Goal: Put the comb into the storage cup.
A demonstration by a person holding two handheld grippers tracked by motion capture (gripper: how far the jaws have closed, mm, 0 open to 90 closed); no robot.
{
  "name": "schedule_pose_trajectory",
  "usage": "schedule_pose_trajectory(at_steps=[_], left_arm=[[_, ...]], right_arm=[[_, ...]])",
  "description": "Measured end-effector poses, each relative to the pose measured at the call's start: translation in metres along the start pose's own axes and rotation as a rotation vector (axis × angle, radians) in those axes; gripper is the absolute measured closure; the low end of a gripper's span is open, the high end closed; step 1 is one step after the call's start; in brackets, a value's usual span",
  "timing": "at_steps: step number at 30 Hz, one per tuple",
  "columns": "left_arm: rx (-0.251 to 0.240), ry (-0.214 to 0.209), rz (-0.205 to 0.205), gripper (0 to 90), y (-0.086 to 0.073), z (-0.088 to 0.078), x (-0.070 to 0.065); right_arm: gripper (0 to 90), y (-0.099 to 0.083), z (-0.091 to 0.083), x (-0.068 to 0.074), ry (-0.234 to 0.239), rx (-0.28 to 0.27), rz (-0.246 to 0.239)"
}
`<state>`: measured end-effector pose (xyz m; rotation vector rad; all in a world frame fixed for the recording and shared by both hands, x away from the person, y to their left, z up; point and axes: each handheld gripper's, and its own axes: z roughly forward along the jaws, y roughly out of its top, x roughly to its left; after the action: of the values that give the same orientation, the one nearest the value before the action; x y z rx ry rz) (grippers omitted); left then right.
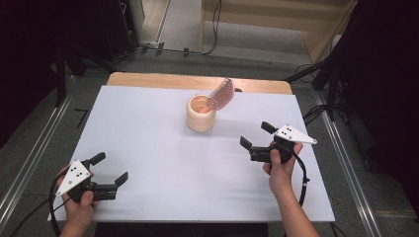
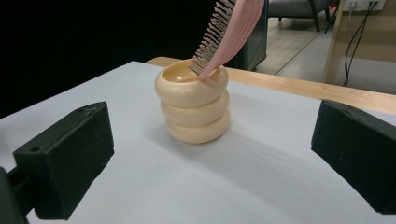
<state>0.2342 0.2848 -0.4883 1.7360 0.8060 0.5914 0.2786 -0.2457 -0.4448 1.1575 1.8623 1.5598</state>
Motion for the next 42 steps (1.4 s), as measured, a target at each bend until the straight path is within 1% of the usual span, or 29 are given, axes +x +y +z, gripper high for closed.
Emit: schedule_pose_trajectory(at_steps=[8,9,15,17,29,42], left_arm=[[0.003,0.001,0.004,0.0,0.000,0.000,0.000],[0.005,0.003,0.005,0.0,0.000,0.000,0.000],[0.003,0.002,0.006,0.0,0.000,0.000,0.000],[0.004,0.003,0.006,0.0,0.000,0.000,0.000],[0.004,0.003,0.007,0.0,0.000,0.000,-0.001],[0.005,0.004,0.008,0.0,0.000,0.000,-0.001]], right_arm=[[0.0,-0.007,-0.014,-0.005,-0.017,0.002,0.001],[0.0,-0.007,-0.015,-0.006,-0.018,0.001,-0.007],[0.0,-0.012,-0.024,-0.008,-0.030,0.004,-0.005],[0.0,-0.014,-0.026,-0.009,-0.034,0.003,-0.011],[0.0,-0.030,-0.042,-0.016,-0.057,0.013,0.006],[0.0,-0.047,-0.059,-0.028,-0.086,0.014,0.024]])
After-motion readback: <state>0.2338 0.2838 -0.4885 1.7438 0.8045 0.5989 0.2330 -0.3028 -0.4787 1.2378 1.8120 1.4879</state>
